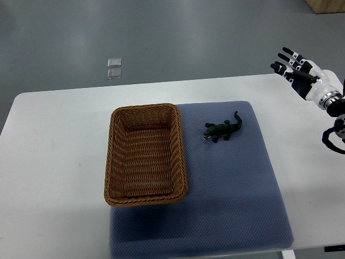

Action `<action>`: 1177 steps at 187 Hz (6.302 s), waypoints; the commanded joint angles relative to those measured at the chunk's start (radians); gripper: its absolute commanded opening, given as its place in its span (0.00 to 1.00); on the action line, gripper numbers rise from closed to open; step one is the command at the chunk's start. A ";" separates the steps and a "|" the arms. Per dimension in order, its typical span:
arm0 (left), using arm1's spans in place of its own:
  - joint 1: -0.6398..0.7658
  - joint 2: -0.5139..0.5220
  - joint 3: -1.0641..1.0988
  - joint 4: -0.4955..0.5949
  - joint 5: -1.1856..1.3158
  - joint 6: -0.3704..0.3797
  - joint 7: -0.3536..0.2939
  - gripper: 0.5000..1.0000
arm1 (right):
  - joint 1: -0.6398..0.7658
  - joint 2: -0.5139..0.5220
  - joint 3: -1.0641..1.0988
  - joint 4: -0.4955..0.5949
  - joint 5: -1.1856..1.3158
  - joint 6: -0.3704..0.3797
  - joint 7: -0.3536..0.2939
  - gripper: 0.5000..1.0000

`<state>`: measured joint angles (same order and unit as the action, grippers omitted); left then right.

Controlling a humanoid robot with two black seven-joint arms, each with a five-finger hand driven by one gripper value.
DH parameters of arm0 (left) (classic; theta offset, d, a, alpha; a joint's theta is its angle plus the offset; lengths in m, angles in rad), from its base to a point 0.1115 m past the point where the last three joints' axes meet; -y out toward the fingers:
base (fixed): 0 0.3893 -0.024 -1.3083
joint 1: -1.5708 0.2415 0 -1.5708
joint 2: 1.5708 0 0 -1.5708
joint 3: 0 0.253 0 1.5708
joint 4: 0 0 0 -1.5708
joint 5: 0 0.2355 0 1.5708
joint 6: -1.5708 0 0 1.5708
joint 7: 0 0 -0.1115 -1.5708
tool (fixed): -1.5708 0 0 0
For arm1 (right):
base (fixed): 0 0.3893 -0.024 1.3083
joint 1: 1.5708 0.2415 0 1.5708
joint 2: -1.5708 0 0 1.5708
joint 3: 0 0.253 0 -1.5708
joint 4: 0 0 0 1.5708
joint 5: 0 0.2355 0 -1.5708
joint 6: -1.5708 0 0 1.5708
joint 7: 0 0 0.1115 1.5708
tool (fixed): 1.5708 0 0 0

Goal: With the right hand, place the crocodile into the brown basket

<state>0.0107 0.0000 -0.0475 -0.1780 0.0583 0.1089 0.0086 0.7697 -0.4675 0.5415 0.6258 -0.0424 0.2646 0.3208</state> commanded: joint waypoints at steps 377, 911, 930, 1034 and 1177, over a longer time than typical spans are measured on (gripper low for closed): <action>0.000 0.000 0.004 0.002 0.000 0.000 -0.001 1.00 | 0.382 -0.010 -0.445 0.153 -1.307 0.027 0.078 0.85; 0.000 0.000 0.005 0.000 0.000 0.000 -0.001 1.00 | 0.405 0.084 -0.707 0.133 -1.366 -0.171 0.081 0.11; 0.000 0.000 0.003 0.000 0.000 0.000 -0.001 1.00 | 0.447 0.058 -0.706 0.138 -1.352 -0.170 0.098 0.11; 0.000 0.000 0.001 0.000 0.000 0.000 -0.001 1.00 | 0.634 0.098 -0.663 0.230 -1.334 -0.162 0.196 0.13; 0.000 0.000 0.001 0.000 0.000 0.000 0.001 1.00 | 0.517 0.264 -0.647 0.353 -1.335 -0.182 0.290 0.21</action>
<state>0.0109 0.0000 -0.0462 -0.1780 0.0583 0.1089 0.0087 1.3103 -0.2120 -0.1058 0.9803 -1.3751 0.0934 0.6102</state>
